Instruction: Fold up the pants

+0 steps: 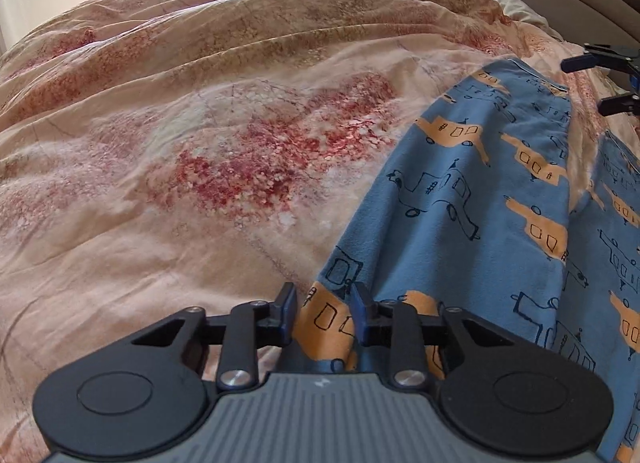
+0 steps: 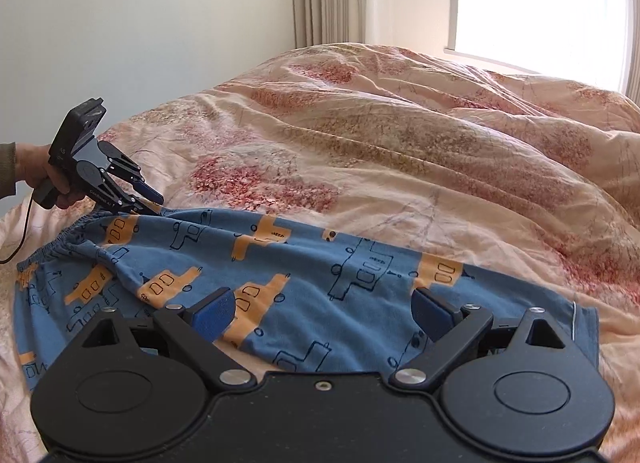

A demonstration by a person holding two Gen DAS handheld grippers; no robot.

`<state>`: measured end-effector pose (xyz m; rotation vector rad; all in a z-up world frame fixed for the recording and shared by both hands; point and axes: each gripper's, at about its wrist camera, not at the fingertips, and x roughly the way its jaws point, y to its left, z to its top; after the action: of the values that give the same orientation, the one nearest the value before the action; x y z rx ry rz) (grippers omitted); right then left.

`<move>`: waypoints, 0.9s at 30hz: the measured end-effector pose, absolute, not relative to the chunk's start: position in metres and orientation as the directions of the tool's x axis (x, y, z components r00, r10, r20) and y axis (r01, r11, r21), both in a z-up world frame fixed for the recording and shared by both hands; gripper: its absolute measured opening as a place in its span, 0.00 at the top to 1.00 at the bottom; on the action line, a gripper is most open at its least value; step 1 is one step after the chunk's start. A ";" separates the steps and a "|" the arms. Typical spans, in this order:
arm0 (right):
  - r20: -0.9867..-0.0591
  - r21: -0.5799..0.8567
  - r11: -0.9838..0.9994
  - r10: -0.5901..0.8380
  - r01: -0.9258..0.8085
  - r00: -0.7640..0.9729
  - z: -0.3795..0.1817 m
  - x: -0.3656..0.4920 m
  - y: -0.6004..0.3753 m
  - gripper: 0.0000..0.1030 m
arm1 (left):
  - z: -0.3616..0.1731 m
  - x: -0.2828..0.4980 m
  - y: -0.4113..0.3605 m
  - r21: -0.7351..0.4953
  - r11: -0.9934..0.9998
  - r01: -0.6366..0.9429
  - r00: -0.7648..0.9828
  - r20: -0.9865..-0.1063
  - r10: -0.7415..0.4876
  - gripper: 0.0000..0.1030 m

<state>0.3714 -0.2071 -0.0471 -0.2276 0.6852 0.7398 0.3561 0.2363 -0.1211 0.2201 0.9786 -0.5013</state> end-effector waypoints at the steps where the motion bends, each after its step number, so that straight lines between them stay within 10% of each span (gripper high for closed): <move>1: -0.653 0.026 0.706 0.548 -0.708 0.522 -0.049 0.381 -0.198 0.08 | -0.120 0.351 0.231 -0.028 0.853 0.521 0.461 -0.832 -0.309 0.92; 15: -0.805 -0.307 0.289 0.429 -0.907 0.409 -0.088 0.465 -0.080 0.29 | -0.073 0.270 0.209 0.170 0.789 0.591 0.670 -0.648 -0.362 0.98; 19: -0.851 -0.321 0.187 0.373 -0.929 0.369 -0.095 0.474 -0.063 0.46 | -0.069 0.255 0.204 0.180 0.764 0.619 0.666 -0.637 -0.390 0.98; 20: -0.860 -0.319 0.170 0.361 -0.932 0.361 -0.094 0.475 -0.062 0.58 | -0.069 0.254 0.204 0.184 0.767 0.614 0.669 -0.638 -0.383 0.98; 21: -0.876 -0.292 0.156 0.353 -0.944 0.330 -0.093 0.476 -0.063 0.96 | -0.071 0.253 0.203 0.187 0.775 0.604 0.675 -0.638 -0.372 0.98; 27: -0.833 -0.328 0.208 0.396 -0.921 0.386 -0.068 0.441 -0.082 1.00 | -0.073 0.239 0.201 0.199 0.835 0.513 0.737 -0.602 -0.309 0.98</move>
<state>0.4412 -0.0825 -0.0681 -0.9484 0.6803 1.0218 0.2389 0.2010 -0.0729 0.3677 0.5869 -0.4627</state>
